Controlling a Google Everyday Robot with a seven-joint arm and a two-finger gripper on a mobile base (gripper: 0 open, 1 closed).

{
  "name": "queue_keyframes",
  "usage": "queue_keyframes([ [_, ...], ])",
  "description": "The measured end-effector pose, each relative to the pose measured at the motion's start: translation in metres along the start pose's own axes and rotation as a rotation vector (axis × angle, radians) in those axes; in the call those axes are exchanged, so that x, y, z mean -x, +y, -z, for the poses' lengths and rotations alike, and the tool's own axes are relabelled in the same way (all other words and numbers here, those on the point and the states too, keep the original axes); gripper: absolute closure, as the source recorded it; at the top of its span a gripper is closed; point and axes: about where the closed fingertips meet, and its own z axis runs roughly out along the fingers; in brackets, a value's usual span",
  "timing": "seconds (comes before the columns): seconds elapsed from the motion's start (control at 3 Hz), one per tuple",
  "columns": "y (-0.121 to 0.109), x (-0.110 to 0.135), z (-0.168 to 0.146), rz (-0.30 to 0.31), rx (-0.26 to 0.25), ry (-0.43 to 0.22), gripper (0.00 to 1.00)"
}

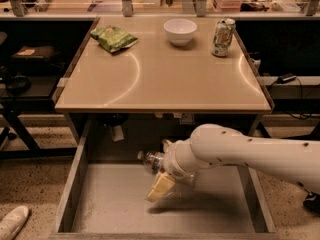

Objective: Pick water bottle from top drawer and place on counter

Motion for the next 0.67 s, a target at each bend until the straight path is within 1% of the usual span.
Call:
queue_keyframes([
  [0.33,-0.0123,-0.0112,-0.0104,-0.012,-0.007,0.017,0.00],
  [0.67,-0.0128,-0.0122,-0.0109,-0.013,-0.007,0.018,0.19],
])
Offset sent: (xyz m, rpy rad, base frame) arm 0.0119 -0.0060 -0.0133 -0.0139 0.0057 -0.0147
